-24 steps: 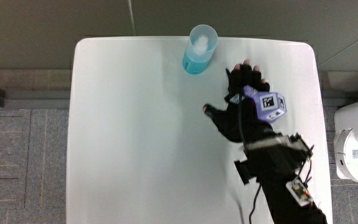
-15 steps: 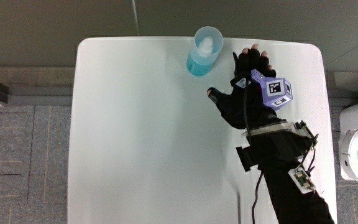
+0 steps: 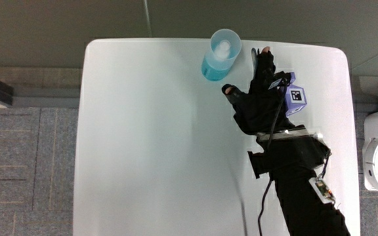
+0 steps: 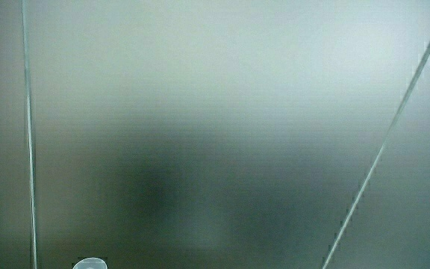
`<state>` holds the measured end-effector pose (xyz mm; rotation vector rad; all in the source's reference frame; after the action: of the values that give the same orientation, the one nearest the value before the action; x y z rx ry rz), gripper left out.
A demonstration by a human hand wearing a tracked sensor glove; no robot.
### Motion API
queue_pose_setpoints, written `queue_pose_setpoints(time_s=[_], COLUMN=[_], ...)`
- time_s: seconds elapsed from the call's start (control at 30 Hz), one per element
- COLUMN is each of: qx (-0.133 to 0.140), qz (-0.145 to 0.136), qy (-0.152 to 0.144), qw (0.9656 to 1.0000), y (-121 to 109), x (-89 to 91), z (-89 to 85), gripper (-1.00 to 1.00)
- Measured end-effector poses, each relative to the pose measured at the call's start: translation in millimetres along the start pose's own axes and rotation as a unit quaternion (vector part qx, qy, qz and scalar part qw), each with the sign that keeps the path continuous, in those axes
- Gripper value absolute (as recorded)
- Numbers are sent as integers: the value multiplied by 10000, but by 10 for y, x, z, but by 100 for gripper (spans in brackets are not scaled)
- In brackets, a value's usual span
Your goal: Pick cleaning spray
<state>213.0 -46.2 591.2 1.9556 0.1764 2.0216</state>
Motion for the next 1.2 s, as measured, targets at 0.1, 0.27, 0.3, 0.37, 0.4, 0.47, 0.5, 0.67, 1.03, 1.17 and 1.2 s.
queue_pose_setpoints(time_s=[0.1,0.27,0.3,0.37,0.4,0.47,0.5,0.67,1.03,1.17,1.2], qx=[-31,-106,-104,-157,-156,-197,-164,-85,528,589,604], qz=[-35,24,52,113,107,199,225,376,508,573,592], qy=[-76,-50,23,185,211,272,257,288,59,34,48], qw=[10000,9999,9999,9996,9996,9992,9993,9988,9973,9966,9964], y=[32,124,131,133,133,158,161,169,107,102,95], x=[-21,-58,-67,-122,-144,-133,-129,-157,-278,-278,-286], z=[-16,-42,-54,-97,-114,-133,-138,-154,-120,-111,-111], gripper=[0,0,0,0,0,0,0,6,75,100,100])
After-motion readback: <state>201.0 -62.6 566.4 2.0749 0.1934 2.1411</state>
